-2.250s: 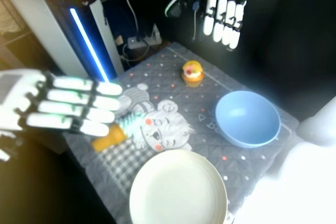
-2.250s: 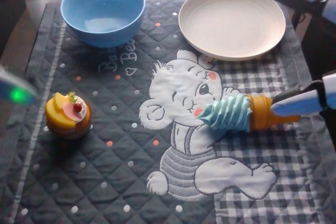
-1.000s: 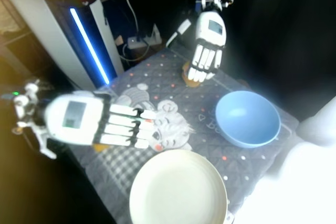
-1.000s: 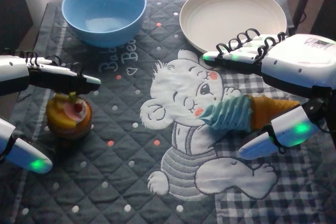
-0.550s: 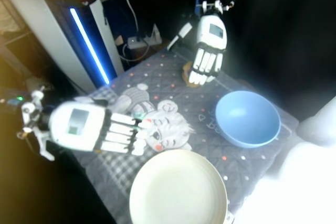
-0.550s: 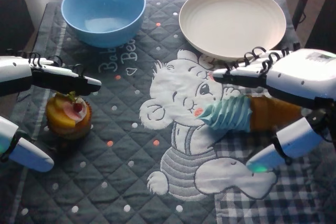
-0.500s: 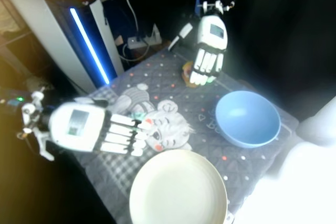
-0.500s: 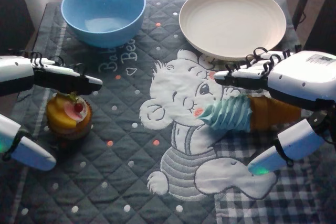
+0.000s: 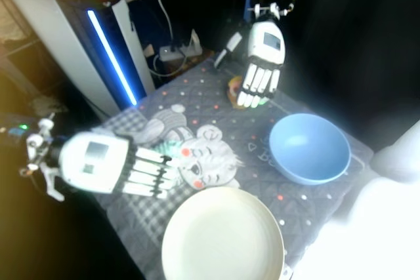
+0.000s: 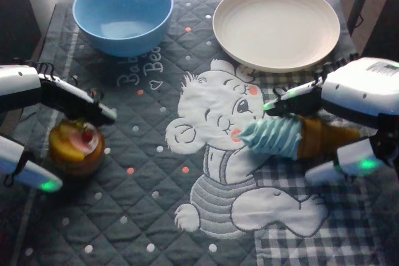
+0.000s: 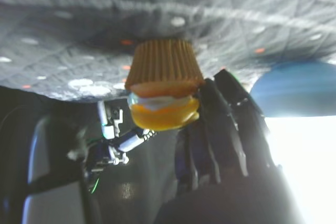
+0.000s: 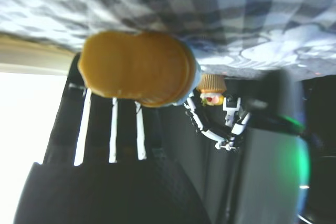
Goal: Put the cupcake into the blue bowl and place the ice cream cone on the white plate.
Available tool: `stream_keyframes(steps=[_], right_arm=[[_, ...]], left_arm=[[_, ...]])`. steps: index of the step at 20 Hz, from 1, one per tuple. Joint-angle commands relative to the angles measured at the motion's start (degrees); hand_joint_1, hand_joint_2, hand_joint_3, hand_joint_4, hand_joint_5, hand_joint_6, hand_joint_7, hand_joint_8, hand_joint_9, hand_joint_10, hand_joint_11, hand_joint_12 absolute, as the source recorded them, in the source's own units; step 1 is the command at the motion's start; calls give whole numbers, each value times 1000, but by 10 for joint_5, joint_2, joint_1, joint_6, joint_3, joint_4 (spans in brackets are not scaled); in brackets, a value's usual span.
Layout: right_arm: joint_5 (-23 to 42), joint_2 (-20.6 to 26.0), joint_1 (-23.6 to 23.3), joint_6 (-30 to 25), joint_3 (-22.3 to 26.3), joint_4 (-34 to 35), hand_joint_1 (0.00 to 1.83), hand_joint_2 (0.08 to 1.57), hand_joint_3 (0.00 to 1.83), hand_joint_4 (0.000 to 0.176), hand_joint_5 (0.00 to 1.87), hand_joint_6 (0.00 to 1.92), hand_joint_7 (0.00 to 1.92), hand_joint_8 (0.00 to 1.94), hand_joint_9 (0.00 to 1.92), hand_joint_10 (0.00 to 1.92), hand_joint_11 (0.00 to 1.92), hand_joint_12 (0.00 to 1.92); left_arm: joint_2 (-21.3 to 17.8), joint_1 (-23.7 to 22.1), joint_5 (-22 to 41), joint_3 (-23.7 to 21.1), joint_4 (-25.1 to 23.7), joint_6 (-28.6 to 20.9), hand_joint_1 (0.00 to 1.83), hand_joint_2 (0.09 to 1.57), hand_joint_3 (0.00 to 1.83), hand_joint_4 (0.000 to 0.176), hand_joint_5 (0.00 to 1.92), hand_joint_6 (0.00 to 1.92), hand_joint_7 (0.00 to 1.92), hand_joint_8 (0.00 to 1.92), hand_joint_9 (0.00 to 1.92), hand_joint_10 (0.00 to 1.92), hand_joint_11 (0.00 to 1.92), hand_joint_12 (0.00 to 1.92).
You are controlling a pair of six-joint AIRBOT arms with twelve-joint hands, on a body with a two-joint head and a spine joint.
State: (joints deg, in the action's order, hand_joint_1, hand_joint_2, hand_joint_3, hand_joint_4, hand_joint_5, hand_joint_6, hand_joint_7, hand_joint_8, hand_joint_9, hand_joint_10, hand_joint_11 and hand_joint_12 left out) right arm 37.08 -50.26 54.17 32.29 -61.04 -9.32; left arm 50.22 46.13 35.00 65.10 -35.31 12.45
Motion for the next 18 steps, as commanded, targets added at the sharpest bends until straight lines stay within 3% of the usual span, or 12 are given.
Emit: stream_keyframes(steps=[1, 2, 3, 5, 6, 7, 11, 13, 14, 15, 16, 18], right_arm=[[42, 0, -4, -1, -2, 6, 1172, 997, 0, 0, 805, 0, 1010, 4, 1061, 15, 646, 887], [43, 0, -4, -1, -3, 7, 1264, 1053, 0, 0, 904, 713, 1234, 458, 1319, 12, 822, 1099], [43, -1, -4, -1, -4, 7, 1274, 1081, 7, 0, 889, 891, 1196, 735, 1455, 41, 1006, 1108], [45, -1, -4, -1, -5, 9, 1280, 1080, 1, 0, 945, 841, 1185, 828, 1565, 77, 1156, 1147], [46, -1, -4, -1, -5, 10, 1278, 1088, 1, 0, 943, 830, 1154, 900, 1580, 95, 1165, 1203], [48, -1, -4, -1, -5, 11, 1278, 1088, 1, 0, 943, 832, 1155, 900, 1574, 112, 1186, 1171], [53, -2, -4, -1, -6, 16, 1280, 1087, 1, 0, 942, 831, 1162, 887, 1571, 140, 1190, 1150], [57, -3, -4, -1, -7, 20, 1279, 1090, 1, 0, 941, 835, 1152, 905, 1539, 171, 1146, 1183], [60, -3, -4, -1, -7, 22, 1276, 1099, 1, 0, 918, 870, 1137, 931, 1465, 287, 1105, 1196], [65, -4, -4, -1, -8, 26, 1276, 1099, 1, 0, 918, 870, 1137, 931, 1465, 287, 1105, 1196], [68, -4, -4, -1, -8, 28, 1271, 1111, 0, 0, 893, 901, 1115, 973, 1344, 570, 1073, 1276], [75, -4, -4, -1, -9, 32, 1272, 1105, 0, 0, 903, 892, 1126, 954, 1326, 625, 1079, 1280]], left_arm=[[5, -3, 47, 1, 16, -2, 1296, 929, 1, 0, 923, 13, 968, 15, 979, 31, 600, 892], [6, -2, 48, 2, 16, -2, 1381, 992, 0, 0, 1130, 510, 1328, 5, 1121, 624, 750, 923], [6, -1, 49, 2, 19, -2, 1392, 1018, 0, 0, 1171, 665, 1372, 4, 1096, 807, 787, 969], [6, 3, 53, 3, 28, 0, 1395, 1023, 0, 0, 1187, 697, 1369, 13, 1086, 875, 795, 1037], [6, 5, 56, 3, 34, 2, 1385, 1060, 1, 0, 1099, 870, 1149, 457, 1002, 1014, 759, 1093], [6, 6, 57, 4, 38, 4, 1380, 1079, 0, 0, 1040, 969, 1066, 645, 958, 1091, 749, 1102], [10, 11, 60, 5, 49, 10, 1380, 1078, 0, 0, 1058, 922, 1045, 679, 965, 1101, 786, 1060], [13, 15, 61, 6, 54, 13, 1380, 1081, 1, 0, 1043, 952, 1057, 669, 948, 1117, 727, 1133], [14, 18, 64, 7, 61, 15, 1284, 1066, 1, 0, 1106, 881, 1068, 725, 948, 690, 625, 1238], [15, 21, 68, 8, 70, 18, 1284, 1066, 1, 0, 1106, 881, 1068, 725, 948, 690, 625, 1238], [15, 23, 71, 8, 76, 22, 1379, 1076, 1, 0, 1078, 882, 1065, 683, 926, 1131, 677, 1208], [15, 28, 78, 8, 89, 29, 1380, 1078, 0, 0, 1067, 908, 1057, 685, 934, 1132, 720, 1197]])
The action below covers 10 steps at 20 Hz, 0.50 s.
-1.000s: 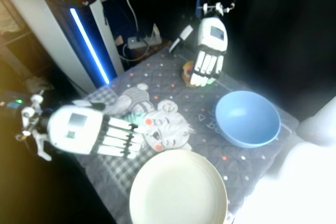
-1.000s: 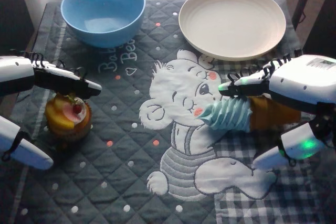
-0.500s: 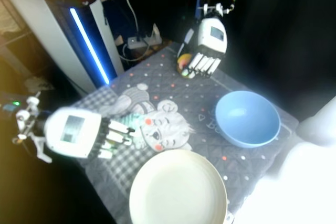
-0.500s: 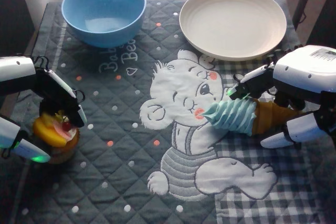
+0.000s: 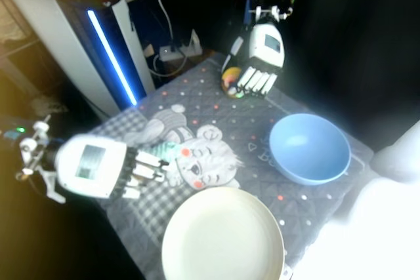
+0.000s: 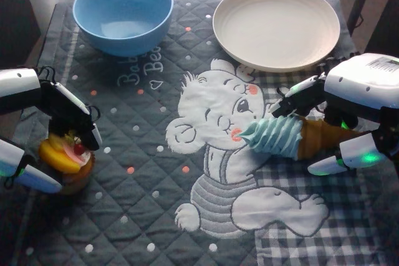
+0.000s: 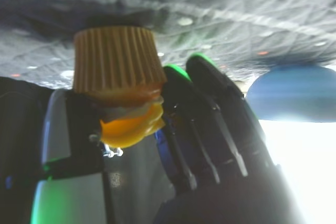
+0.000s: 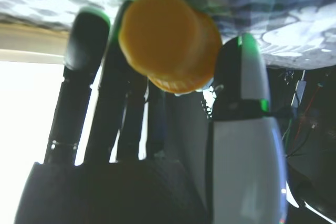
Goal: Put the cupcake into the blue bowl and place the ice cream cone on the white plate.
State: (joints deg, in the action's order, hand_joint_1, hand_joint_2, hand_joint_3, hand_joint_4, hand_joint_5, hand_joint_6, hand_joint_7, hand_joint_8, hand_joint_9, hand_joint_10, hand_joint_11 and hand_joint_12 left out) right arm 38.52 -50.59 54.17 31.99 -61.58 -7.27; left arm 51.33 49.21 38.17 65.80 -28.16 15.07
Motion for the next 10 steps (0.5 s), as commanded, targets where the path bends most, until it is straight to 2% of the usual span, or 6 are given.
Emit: stream_keyframes(steps=[1, 3, 5, 7, 8, 10], right_arm=[[63, -1, -4, 2, -3, 14, 1277, 1095, 0, 0, 927, 849, 1150, 924, 1360, 666, 1124, 1300], [72, -1, -4, 2, -3, 18, 1277, 1082, 0, 0, 946, 880, 1175, 833, 1282, 667, 1070, 1340], [83, -1, -4, 2, -3, 23, 1267, 1087, 1, 0, 937, 915, 1162, 831, 1265, 613, 1040, 1321], [107, 2, -4, 2, 0, 27, 1275, 1086, 1, 0, 960, 832, 1143, 902, 1249, 642, 1014, 1339], [107, 2, -4, 2, 0, 27, 1280, 1078, 0, 0, 985, 771, 1164, 879, 1265, 654, 1038, 1327], [182, 16, -12, 6, 10, 39, 1285, 1072, 1, 0, 988, 783, 1179, 845, 1301, 644, 1088, 1360]], left_arm=[[3, -1, 49, 1, 22, 6, 1380, 1079, 1, 0, 1053, 927, 1041, 697, 956, 1116, 754, 1164], [3, 2, 57, 2, 35, 11, 1387, 1065, 0, 0, 1054, 861, 1049, 695, 1040, 1056, 851, 1171], [2, 5, 65, 4, 47, 15, 1381, 1081, 1, 0, 1033, 885, 1007, 772, 998, 1118, 799, 1227], [-1, 8, 80, 5, 67, 24, 1378, 1086, 2, 0, 1034, 909, 994, 768, 975, 1140, 774, 1246], [-1, 8, 80, 5, 67, 24, 1378, 1088, 0, 0, 1028, 939, 1007, 746, 964, 1139, 768, 1222], [-21, 8, 139, 5, 109, 34, 1389, 1052, 1, 0, 1072, 873, 1115, 587, 1049, 985, 852, 1053]])
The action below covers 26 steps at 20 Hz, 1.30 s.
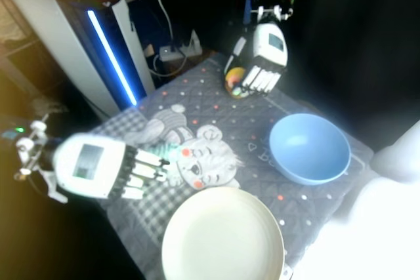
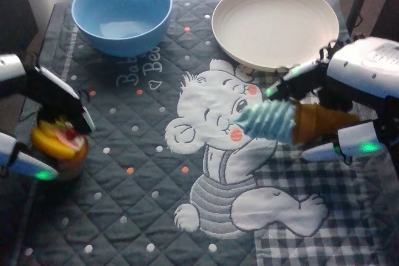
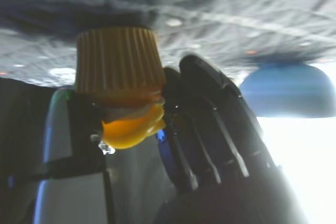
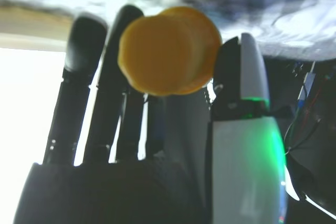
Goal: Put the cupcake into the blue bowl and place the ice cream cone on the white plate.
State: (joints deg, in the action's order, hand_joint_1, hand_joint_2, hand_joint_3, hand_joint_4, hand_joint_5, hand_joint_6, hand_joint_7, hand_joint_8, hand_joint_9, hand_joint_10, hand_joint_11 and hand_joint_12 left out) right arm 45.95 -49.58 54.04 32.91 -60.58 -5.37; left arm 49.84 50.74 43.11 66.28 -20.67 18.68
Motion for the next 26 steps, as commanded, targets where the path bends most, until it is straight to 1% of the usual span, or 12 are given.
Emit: stream_keyframes(steps=[1, 9, 10, 11, 13, 14, 15, 17, 18, 20, 22, 26], right_arm=[[116, 9, -16, 4, 2, 23, 1285, 1072, 1, 0, 988, 783, 1179, 845, 1301, 644, 1088, 1360], [137, 23, -103, 61, 5, 31, 1279, 1084, 0, 0, 956, 833, 1164, 866, 1362, 270, 1075, 1093], [137, 24, -112, 70, 4, 31, 1278, 1093, 1, 0, 927, 858, 1148, 902, 1380, 244, 1087, 1061], [136, 24, -120, 77, 2, 31, 1280, 1086, 0, 0, 946, 830, 1167, 869, 1403, 227, 1109, 1045], [133, 23, -130, 86, -8, 42, 1279, 1087, 1, 0, 942, 834, 1163, 875, 1420, 206, 1114, 1053], [127, 20, -138, 93, -17, 51, 1284, 1071, 0, 0, 975, 814, 1200, 793, 1444, 166, 1138, 1030], [123, 17, -142, 93, -22, 54, 1283, 1067, 0, 0, 980, 820, 1215, 756, 1459, 140, 1162, 978], [103, 6, -163, 94, -41, 57, 1285, 1062, 0, 0, 977, 841, 1240, 697, 1507, 90, 1240, 820], [89, -1, -175, 98, -49, 57, 1288, 1055, 0, 0, 994, 813, 1257, 668, 1524, 67, 1268, 777], [61, -15, -201, 110, -65, 57, 1283, 1058, 1, 0, 986, 836, 1246, 679, 1527, 41, 1283, 733], [35, -29, -223, 112, -84, 56, 1276, 1067, 1, 0, 970, 876, 1218, 720, 1514, 19, 1268, 751], [-24, -68, -262, 112, -132, 56, 1271, 1068, 1, 0, 981, 868, 1201, 745, 1497, 4, 1239, 777]], left_arm=[[-9, -11, 99, 0, 40, 0, 1389, 1052, 1, 0, 1072, 873, 1115, 587, 1049, 985, 852, 1053], [-18, -87, 129, 20, 49, 6, 1407, 1030, 0, 0, 1066, 566, 1215, 584, 1176, 956, 1018, 1031], [-17, -96, 128, 24, 49, 6, 1302, 1038, 9, 0, 1136, 468, 1190, 860, 1220, 726, 991, 1258], [-16, -108, 123, 29, 48, 6, 1291, 1059, 9, 0, 1146, 405, 1114, 1029, 1182, 1009, 1009, 1474], [-3, -138, 102, 46, 43, 6, 1290, 1060, 1, 0, 1154, 394, 1118, 1018, 1145, 1084, 998, 1457], [11, -165, 82, 63, 30, -1, 1379, 1036, 0, 0, 1090, 597, 1209, 595, 1119, 950, 927, 1085], [18, -181, 68, 73, 19, -7, 1395, 1035, 2, 0, 1066, 685, 1206, 523, 1110, 979, 919, 1026], [39, -232, 28, 98, -14, -21, 1397, 1044, 3, 0, 1027, 774, 1138, 638, 1122, 941, 947, 960], [48, -251, 9, 109, -27, -23, 1395, 1048, 0, 0, 1103, 605, 1117, 743, 1060, 1015, 828, 1052], [62, -285, -22, 126, -45, -24, 1397, 1048, 0, 0, 1056, 680, 1123, 712, 1092, 989, 891, 1041], [80, -323, -55, 144, -64, -24, 1396, 1014, 0, 0, 1231, 368, 1215, 545, 1142, 953, 908, 1079], [126, -352, -92, 196, -57, -24, 1397, 1043, 0, 0, 1065, 699, 1145, 635, 1101, 988, 882, 1133]])
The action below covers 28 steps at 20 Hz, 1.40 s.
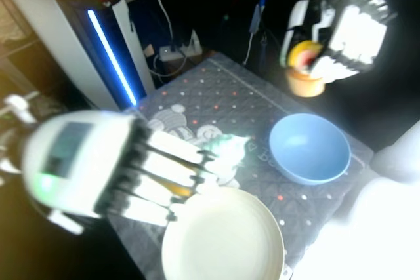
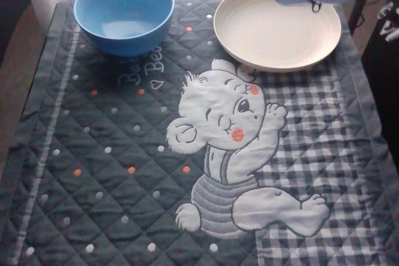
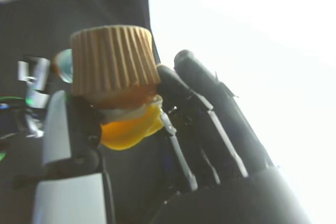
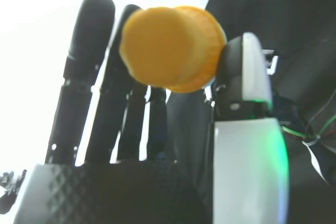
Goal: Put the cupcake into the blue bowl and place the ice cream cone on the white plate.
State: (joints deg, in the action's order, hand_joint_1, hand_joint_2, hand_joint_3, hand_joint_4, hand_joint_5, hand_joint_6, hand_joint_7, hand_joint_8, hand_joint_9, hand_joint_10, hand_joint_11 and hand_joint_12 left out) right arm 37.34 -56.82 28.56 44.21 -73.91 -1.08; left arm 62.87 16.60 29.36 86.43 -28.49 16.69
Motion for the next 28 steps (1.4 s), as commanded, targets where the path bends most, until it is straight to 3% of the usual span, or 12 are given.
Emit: stream_keyframes(steps=[1, 4, 6, 8, 12, 15, 19, 23, 25, 26, 27, 28], right_arm=[[46, -5, -15, -1, -10, 13, 1274, 1069, 2, 0, 974, 871, 1201, 753, 1493, 3, 1236, 778], [5, -33, -32, -1, -46, 14, 1281, 1078, 0, 0, 948, 879, 1187, 808, 1529, 10, 1275, 773], [-21, -47, -41, -1, -68, 16, 1277, 1078, 1, 0, 958, 867, 1175, 830, 1539, 12, 1266, 827], [-37, -60, -42, -1, -85, 24, 1284, 1075, 0, 0, 961, 837, 1191, 815, 1563, 18, 1297, 821], [-68, -81, -42, -1, -113, 31, 1286, 1072, 0, 0, 972, 806, 1199, 804, 1570, 11, 1320, 741], [-83, -85, -42, -1, -121, 32, 1285, 1071, 0, 0, 963, 837, 1209, 775, 1556, 2, 1329, 678], [-88, -89, -42, -1, -126, 34, 1285, 1071, 0, 0, 970, 813, 1206, 786, 1553, 4, 1324, 673], [-89, -91, -42, -1, -125, 34, 1286, 1066, 0, 0, 980, 807, 1221, 753, 1554, 2, 1327, 661], [-89, -91, -42, -1, -125, 34, 1288, 1055, 0, 0, 1035, 709, 1222, 761, 1544, 5, 1315, 695], [-89, -91, -42, -1, -125, 34, 1171, 1074, 5, 0, 1045, 830, 1135, 317, 1385, 0, 1159, 765], [-89, -91, -42, -1, -125, 34, 1006, 1018, 0, 0, 908, 300, 1072, 109, 1250, 0, 1009, 872], [-89, -91, -42, -1, -124, 34, 875, 973, 0, 0, 820, 78, 917, 22, 1075, 0, 802, 900]], left_arm=[[9, -14, 32, 8, 22, -4, 1398, 1039, 0, 0, 1063, 707, 1163, 585, 1115, 978, 879, 1124], [45, -22, -14, 49, 22, -4, 1392, 1051, 0, 0, 1037, 835, 1176, 581, 1029, 1019, 760, 1014], [69, -27, -37, 71, 23, -4, 1390, 1056, 0, 0, 1024, 872, 1146, 645, 1023, 1007, 795, 960], [92, -29, -60, 92, 23, -4, 1392, 1063, 0, 0, 1020, 771, 1141, 621, 1023, 1127, 821, 1146], [122, -29, -101, 121, 11, -4, 1393, 1055, 0, 0, 1011, 855, 1157, 628, 1041, 1007, 812, 993], [130, -27, -108, 127, 9, -4, 1394, 1051, 0, 0, 1026, 843, 1152, 625, 1058, 985, 855, 951], [138, -21, -116, 133, 9, -4, 1390, 1060, 0, 0, 1046, 828, 1113, 696, 1007, 1049, 706, 1097], [141, -16, -117, 134, 9, -4, 1391, 1058, 0, 0, 1001, 940, 1110, 671, 1066, 943, 838, 912], [141, -13, -117, 134, 9, -4, 1384, 1084, 1, 0, 929, 1069, 1006, 814, 1054, 973, 823, 838], [141, -12, -116, 133, 9, -4, 1302, 982, 0, 0, 818, 445, 807, 316, 819, 407, 656, 761], [141, -10, -116, 133, 9, -4, 1266, 926, 0, 0, 793, 149, 754, 91, 763, 135, 618, 648], [141, -8, -115, 133, 9, -4, 1170, 889, 0, 0, 700, 44, 612, 17, 578, 30, 391, 541]])
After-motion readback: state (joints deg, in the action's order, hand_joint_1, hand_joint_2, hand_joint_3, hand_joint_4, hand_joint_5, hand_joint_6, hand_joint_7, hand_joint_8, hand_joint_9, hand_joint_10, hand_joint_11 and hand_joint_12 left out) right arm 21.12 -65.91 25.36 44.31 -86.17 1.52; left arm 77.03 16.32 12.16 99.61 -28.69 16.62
